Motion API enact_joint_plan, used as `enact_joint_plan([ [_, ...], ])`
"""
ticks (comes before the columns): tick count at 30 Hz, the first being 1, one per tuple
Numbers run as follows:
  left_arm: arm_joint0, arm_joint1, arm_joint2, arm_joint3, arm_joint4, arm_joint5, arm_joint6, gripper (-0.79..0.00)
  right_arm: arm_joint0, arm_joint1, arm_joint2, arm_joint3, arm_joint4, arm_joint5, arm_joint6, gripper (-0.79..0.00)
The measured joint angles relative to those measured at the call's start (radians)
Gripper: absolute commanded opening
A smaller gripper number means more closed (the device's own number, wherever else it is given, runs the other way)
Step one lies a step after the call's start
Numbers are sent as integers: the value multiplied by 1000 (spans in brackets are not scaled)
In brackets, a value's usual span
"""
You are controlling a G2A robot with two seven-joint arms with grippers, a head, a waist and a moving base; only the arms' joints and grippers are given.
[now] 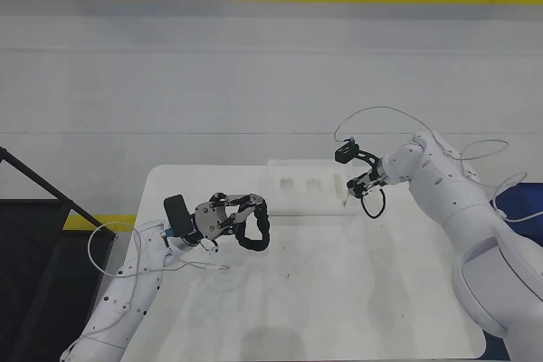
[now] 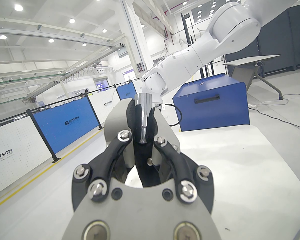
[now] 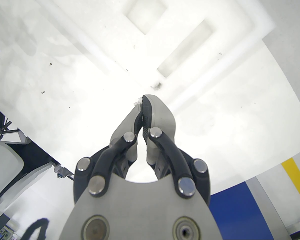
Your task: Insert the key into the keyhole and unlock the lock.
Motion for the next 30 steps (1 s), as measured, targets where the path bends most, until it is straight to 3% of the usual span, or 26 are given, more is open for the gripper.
enact_joint_plan([
  [10, 0, 0, 0, 0, 0, 0, 0, -785, -3, 0, -1, -3, -4, 5, -5, -785],
  [20, 0, 0, 0, 0, 0, 0, 0, -785, -13, 21, 5, -70, -79, 86, -99, -785],
  [30, 0, 0, 0, 0, 0, 0, 0, -785, -27, 36, 22, -106, -99, 116, -86, -785],
])
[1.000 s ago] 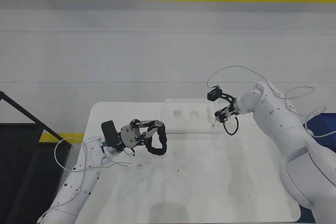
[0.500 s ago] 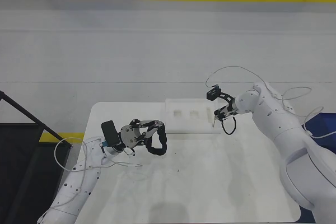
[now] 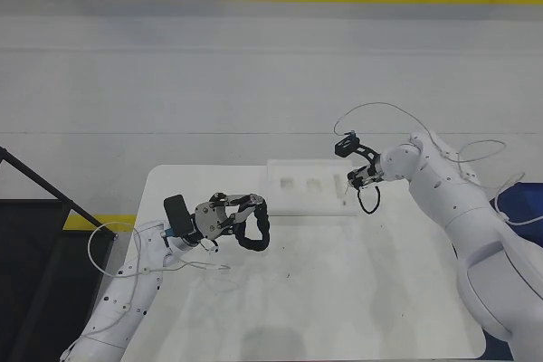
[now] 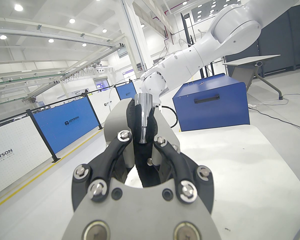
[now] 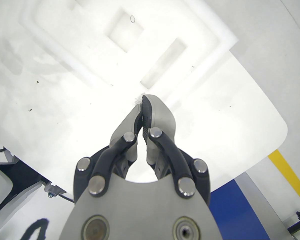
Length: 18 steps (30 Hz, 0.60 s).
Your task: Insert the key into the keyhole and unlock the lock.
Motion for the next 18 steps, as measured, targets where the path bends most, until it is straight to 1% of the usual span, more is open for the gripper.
enact_joint_plan([
  [18, 0, 0, 0, 0, 0, 0, 0, -785, -45, 32, 35, -73, -17, 6, 31, -785],
])
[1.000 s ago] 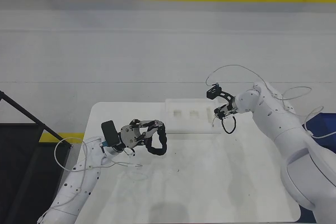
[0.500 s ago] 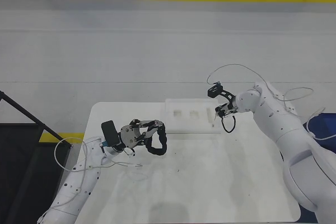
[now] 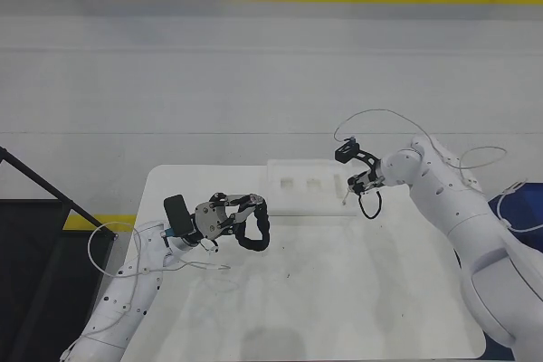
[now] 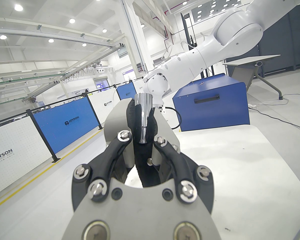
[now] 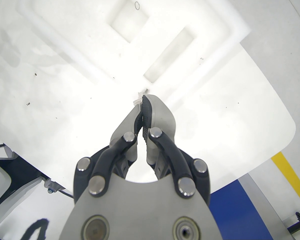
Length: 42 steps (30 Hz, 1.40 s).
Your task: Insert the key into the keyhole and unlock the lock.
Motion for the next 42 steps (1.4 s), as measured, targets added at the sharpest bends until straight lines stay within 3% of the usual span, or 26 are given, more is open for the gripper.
enact_joint_plan([
  [24, 0, 0, 0, 0, 0, 0, 0, -785, -22, 11, 29, -14, -17, -9, -9, -785],
  [42, 0, 0, 0, 0, 0, 0, 0, -785, -17, -9, 25, 1, -31, -13, -14, -785],
])
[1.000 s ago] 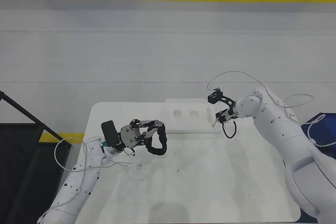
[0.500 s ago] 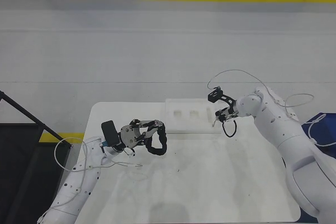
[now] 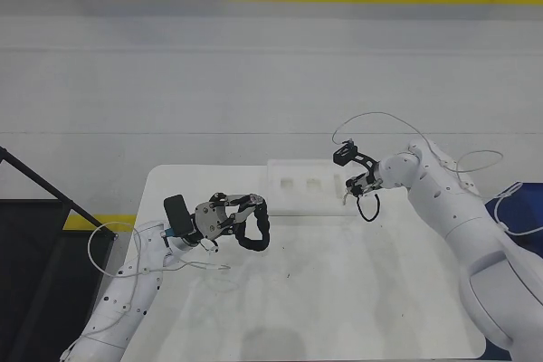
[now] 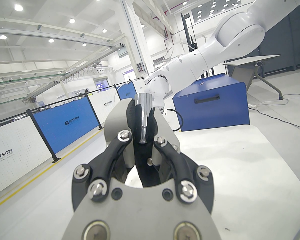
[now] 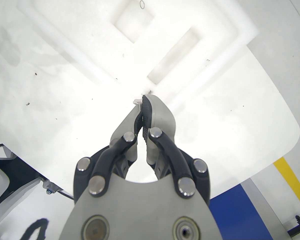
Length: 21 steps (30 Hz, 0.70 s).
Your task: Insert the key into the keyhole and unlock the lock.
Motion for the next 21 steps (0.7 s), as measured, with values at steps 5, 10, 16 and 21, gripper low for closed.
enact_joint_plan([
  [5, 0, 0, 0, 0, 0, 0, 0, -785, 1, -8, -2, 17, -1, -4, -4, -785],
  [10, 0, 0, 0, 0, 0, 0, 0, -785, 1, -16, -4, 39, 0, -4, -7, -785],
  [16, 0, 0, 0, 0, 0, 0, 0, -785, 0, -28, -6, 75, 3, 7, -12, -785],
  [21, 0, 0, 0, 0, 0, 0, 0, -785, 6, -37, -7, 95, 0, 13, -30, -785],
])
